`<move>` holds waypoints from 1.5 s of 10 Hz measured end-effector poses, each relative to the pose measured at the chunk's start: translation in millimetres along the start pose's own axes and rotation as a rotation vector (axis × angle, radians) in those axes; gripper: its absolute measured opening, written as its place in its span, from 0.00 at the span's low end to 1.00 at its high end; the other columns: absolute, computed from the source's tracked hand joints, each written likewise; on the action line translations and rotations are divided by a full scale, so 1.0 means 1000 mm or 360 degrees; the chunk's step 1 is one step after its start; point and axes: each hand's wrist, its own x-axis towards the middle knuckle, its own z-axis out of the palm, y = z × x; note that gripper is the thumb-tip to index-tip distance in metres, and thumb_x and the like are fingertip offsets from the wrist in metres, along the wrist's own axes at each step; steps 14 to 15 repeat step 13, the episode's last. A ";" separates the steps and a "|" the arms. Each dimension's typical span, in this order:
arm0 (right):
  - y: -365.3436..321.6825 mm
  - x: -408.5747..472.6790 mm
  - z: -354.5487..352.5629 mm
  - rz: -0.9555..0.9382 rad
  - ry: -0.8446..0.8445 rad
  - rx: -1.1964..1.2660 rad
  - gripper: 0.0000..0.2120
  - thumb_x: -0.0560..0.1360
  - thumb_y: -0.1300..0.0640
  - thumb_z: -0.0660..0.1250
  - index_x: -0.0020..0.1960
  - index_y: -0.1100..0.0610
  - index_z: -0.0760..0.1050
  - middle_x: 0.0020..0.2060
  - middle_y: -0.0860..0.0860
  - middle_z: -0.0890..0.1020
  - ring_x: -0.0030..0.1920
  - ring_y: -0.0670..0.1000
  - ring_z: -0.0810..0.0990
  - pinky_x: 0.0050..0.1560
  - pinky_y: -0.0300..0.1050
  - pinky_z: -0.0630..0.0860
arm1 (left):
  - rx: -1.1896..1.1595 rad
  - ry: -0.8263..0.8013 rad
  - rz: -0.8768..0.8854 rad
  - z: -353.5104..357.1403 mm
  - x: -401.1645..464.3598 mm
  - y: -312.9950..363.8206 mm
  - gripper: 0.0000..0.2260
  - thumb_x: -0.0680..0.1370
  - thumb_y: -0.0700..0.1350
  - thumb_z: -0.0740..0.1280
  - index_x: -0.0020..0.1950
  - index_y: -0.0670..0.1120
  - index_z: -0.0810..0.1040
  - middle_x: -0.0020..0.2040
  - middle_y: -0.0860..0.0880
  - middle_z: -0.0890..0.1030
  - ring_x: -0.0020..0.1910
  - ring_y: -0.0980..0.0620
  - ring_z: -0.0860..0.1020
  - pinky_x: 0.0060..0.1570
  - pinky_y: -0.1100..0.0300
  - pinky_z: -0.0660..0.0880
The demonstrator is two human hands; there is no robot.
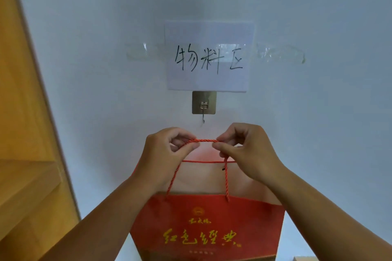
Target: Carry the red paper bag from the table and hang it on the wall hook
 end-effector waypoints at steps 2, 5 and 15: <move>0.018 0.045 0.004 0.0031 0.0056 0.0176 0.05 0.70 0.63 0.80 0.41 0.59 0.84 0.31 0.57 0.87 0.35 0.53 0.88 0.43 0.55 0.86 | -0.0011 0.0034 -0.0053 0.010 0.036 -0.014 0.06 0.72 0.48 0.79 0.46 0.55 0.86 0.40 0.56 0.86 0.42 0.57 0.84 0.41 0.64 0.82; 0.031 0.089 0.030 -0.0027 0.0300 0.0105 0.05 0.71 0.61 0.79 0.39 0.55 0.84 0.32 0.51 0.85 0.33 0.46 0.82 0.38 0.40 0.79 | -0.0071 0.0180 -0.0010 0.023 0.079 -0.032 0.05 0.74 0.47 0.77 0.48 0.52 0.85 0.42 0.56 0.86 0.43 0.60 0.84 0.44 0.68 0.81; 0.049 0.003 0.049 -0.0094 0.0101 -0.0361 0.13 0.80 0.53 0.69 0.64 0.51 0.76 0.57 0.45 0.84 0.54 0.40 0.80 0.56 0.34 0.76 | 0.0353 0.0139 0.0152 0.032 -0.015 -0.051 0.11 0.79 0.49 0.70 0.62 0.51 0.80 0.56 0.54 0.84 0.53 0.57 0.82 0.50 0.64 0.82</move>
